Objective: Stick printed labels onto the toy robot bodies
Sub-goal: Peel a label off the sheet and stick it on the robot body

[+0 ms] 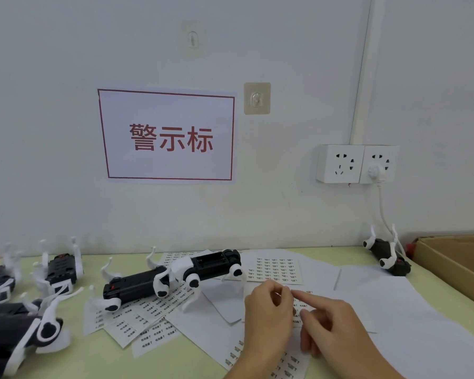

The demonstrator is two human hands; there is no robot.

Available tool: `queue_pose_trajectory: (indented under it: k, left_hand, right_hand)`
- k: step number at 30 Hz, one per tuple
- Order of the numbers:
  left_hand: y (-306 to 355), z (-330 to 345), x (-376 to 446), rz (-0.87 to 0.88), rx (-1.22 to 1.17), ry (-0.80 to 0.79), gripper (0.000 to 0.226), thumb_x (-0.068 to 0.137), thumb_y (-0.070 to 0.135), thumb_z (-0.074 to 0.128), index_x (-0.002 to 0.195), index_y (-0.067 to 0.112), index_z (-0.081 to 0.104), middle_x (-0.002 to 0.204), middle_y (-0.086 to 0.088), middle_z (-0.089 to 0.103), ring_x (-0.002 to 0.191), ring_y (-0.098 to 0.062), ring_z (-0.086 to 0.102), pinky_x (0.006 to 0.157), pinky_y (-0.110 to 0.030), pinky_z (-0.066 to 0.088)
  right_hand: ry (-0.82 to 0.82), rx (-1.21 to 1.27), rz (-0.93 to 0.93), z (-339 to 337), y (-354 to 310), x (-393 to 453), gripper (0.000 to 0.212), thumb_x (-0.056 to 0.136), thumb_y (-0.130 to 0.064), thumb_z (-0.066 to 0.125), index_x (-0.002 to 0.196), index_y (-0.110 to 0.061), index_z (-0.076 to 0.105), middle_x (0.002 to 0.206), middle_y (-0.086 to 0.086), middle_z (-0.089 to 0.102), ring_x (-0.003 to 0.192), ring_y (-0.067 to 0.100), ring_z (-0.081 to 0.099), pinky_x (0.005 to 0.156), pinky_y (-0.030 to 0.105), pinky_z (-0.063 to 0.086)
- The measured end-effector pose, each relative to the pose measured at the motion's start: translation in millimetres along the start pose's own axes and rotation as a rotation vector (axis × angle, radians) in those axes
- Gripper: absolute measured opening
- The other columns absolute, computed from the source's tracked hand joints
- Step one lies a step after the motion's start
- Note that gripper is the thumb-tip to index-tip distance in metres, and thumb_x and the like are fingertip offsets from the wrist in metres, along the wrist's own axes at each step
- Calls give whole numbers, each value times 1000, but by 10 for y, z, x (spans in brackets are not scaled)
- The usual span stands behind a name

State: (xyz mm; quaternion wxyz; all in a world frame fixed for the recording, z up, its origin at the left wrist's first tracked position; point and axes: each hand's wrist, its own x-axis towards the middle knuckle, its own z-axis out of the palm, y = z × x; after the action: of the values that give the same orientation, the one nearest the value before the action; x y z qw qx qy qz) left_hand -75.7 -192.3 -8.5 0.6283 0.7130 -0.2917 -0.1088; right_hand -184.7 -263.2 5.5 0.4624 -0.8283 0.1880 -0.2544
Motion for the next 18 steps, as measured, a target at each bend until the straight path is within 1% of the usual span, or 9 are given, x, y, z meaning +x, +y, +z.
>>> queue_pose_trajectory:
  k: [1,4,7,11,13,15,18]
  left_hand:
    - [-4,-2,2,-1,-4,0,25,98,19,56,75,14,63,73,-11,71,62,-25,65,63,-39,55]
    - [-14,-10,5,-9,-21,-3,23,99,19,55,79,13,65,70,-8,71,57,-14,62,60,-35,55]
    - [-8,-18,2,-17,-32,4,21,99,19,56,81,15,66,68,-5,71,54,-10,62,58,-31,54]
    - [25,-19,-8,-20,-56,-7,22,100,29,58,83,17,66,65,-2,71,54,-10,62,57,-32,54]
    - [42,-17,-16,-29,-80,-27,25,101,31,55,84,17,66,64,-2,70,53,-10,62,54,-27,51]
    - [53,-22,-12,-60,-130,-34,28,104,23,48,86,14,66,64,-5,70,51,-11,60,51,-25,47]
    - [84,-49,-7,-126,-213,-67,30,105,14,42,89,8,66,62,-5,68,51,-15,57,49,-23,43]
  right_hand:
    - [-5,-14,-11,3,-3,2,45,96,1,53,121,-34,66,54,9,68,44,8,54,56,19,48]
    - [-20,-80,-46,16,0,9,54,95,0,53,122,-45,60,55,3,69,48,5,57,60,17,47]
    - [-24,-125,-64,25,20,18,62,93,1,52,123,-54,55,57,0,70,50,5,58,62,16,48]
    - [-23,-138,-75,25,44,35,64,92,1,51,127,-54,53,56,-2,69,49,4,57,61,15,47]
    - [-20,-126,-66,20,54,44,64,92,1,51,129,-51,53,57,-1,70,49,4,57,62,15,47]
    - [-14,-92,-49,11,55,46,63,93,2,51,130,-49,53,58,1,71,49,3,57,64,16,49]
    - [-22,-73,-62,1,35,35,69,91,4,50,127,-55,55,58,3,70,48,4,55,62,16,48]
